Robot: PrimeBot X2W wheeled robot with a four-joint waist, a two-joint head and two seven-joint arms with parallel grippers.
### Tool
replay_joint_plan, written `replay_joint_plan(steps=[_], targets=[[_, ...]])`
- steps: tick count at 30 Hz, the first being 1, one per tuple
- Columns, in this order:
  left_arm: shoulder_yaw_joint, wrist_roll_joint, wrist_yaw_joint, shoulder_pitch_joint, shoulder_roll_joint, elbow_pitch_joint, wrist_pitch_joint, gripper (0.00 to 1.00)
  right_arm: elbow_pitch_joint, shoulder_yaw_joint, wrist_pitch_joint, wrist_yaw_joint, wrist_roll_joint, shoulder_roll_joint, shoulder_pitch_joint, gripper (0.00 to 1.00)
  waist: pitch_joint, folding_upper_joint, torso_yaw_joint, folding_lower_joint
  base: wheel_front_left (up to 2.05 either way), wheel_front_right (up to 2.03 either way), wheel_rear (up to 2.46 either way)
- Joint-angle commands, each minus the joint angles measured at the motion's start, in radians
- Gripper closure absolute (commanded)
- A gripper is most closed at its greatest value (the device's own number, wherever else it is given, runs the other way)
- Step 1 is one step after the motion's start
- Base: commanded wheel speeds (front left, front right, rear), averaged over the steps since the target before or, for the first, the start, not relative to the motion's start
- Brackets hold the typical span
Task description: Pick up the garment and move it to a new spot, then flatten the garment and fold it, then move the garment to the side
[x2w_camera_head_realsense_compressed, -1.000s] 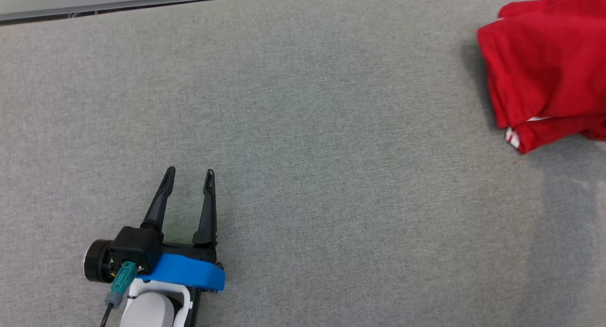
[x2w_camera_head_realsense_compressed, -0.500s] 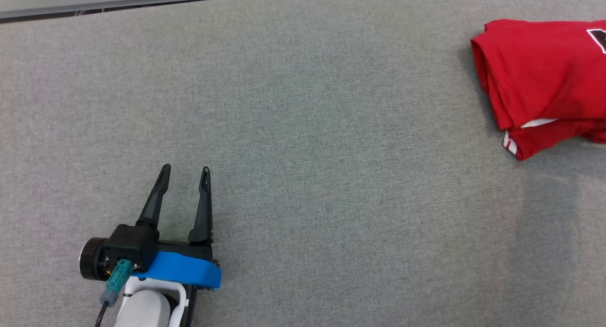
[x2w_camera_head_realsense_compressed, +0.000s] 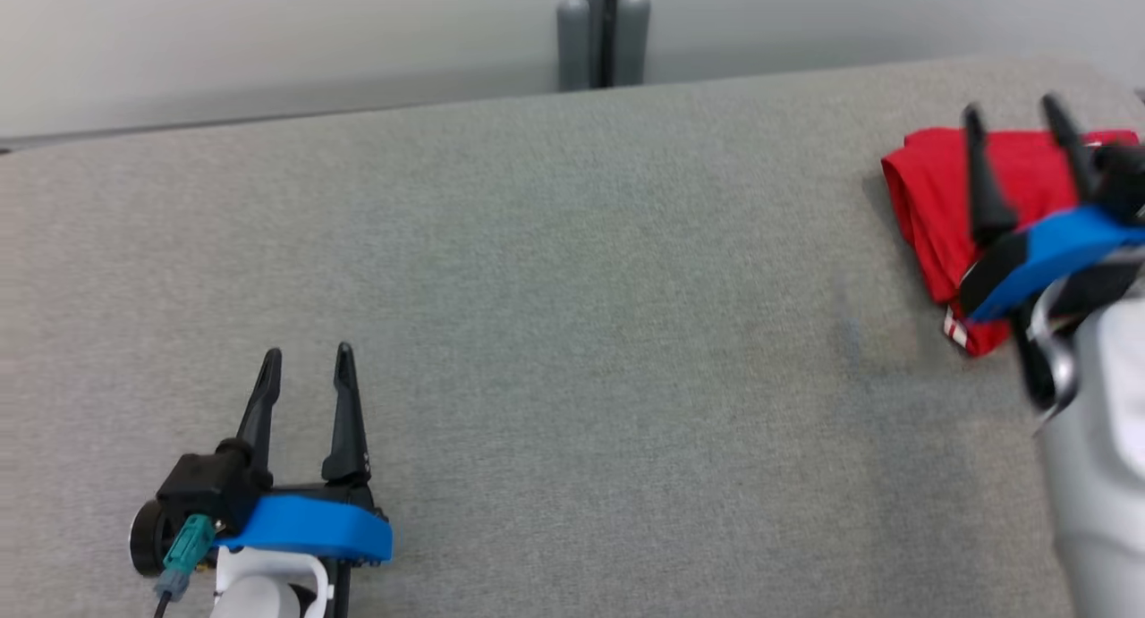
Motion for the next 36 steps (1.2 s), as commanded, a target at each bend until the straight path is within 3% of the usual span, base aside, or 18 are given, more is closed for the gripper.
replay_joint_plan(steps=[1,7,11,20,36], targets=[[0.01,-0.007,0.005,0.011,-0.001,0.005,-0.004,0.0,-0.01,0.003,-0.016,0.0,-0.009,0.021,0.038,0.0,-0.015,0.0,0.003,0.0003,0.0,0.0,0.0],[0.034,-0.014,0.011,0.061,-0.008,0.034,-0.004,0.0,-0.084,-0.02,-0.101,0.0,-0.036,0.137,0.235,0.0,-0.078,0.0,0.043,0.0003,0.0,0.0,0.0],[0.046,-0.022,0.014,0.092,-0.017,0.046,-0.004,0.0,-0.131,-0.028,-0.132,0.0,-0.046,0.175,0.359,0.0,-0.105,0.0,0.067,0.0003,0.0,0.0,0.0],[0.038,-0.015,0.008,0.136,-0.03,0.054,-0.004,0.0,-0.18,0.042,-0.169,0.0,0.058,0.18,0.522,0.0,-0.134,0.0,0.118,0.0003,0.0,0.0,0.0],[0.022,0.001,0.002,0.148,-0.035,0.089,-0.005,0.0,-0.203,0.081,-0.174,0.0,0.086,0.18,0.569,0.0,-0.15,0.0,0.123,0.0003,0.0,0.0,0.0]])
